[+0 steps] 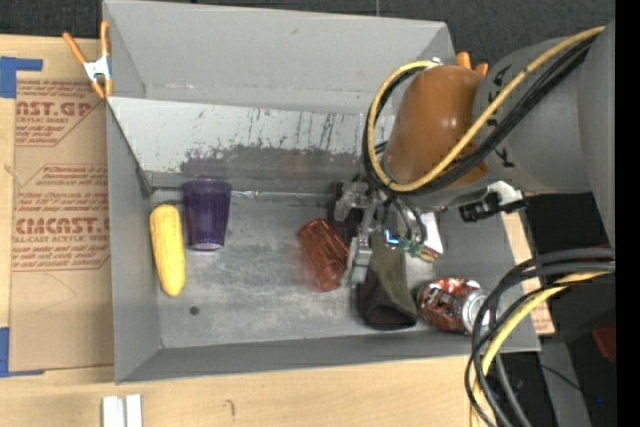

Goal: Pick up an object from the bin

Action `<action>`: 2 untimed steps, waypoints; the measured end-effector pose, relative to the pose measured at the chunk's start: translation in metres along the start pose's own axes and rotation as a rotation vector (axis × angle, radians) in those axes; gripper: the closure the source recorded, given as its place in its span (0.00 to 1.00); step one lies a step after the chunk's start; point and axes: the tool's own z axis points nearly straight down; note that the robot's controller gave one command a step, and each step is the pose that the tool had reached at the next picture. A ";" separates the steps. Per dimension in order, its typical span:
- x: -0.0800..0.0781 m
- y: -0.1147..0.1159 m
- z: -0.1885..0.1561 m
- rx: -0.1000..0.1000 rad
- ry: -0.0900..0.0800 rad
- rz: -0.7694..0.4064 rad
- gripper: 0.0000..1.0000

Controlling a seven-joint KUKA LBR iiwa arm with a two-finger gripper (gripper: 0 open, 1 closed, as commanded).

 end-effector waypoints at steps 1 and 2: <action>0.001 -0.044 0.005 0.002 0.005 -0.060 0.00; 0.038 -0.038 0.005 0.002 0.004 0.183 0.00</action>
Offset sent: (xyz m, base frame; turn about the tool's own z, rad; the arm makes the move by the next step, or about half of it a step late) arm -0.0579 -0.0226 -0.0044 0.2354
